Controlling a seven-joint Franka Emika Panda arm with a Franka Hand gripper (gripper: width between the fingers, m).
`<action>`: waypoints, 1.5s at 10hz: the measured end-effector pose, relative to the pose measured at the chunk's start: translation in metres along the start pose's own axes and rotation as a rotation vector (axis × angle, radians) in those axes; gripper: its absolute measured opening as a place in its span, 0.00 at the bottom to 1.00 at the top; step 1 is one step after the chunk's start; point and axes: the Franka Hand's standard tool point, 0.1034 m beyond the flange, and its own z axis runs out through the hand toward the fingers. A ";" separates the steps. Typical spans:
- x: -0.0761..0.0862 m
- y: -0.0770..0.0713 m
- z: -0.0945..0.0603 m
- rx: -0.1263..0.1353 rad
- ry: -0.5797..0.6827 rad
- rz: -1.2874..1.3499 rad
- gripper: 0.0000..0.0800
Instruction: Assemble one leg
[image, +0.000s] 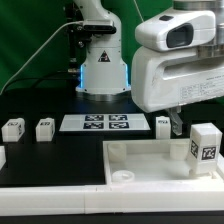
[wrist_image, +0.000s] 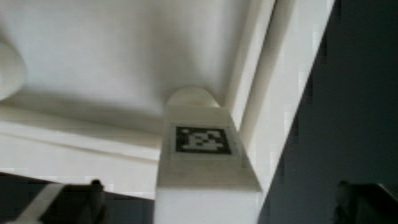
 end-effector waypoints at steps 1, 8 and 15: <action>0.002 0.002 0.001 0.001 0.001 0.003 0.81; 0.003 0.006 0.010 0.002 -0.006 0.007 0.70; 0.003 0.005 0.010 0.003 -0.007 0.035 0.37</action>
Offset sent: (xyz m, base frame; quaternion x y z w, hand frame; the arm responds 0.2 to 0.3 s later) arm 0.0145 -0.0049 -0.0106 -0.0044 0.0059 0.0041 1.0000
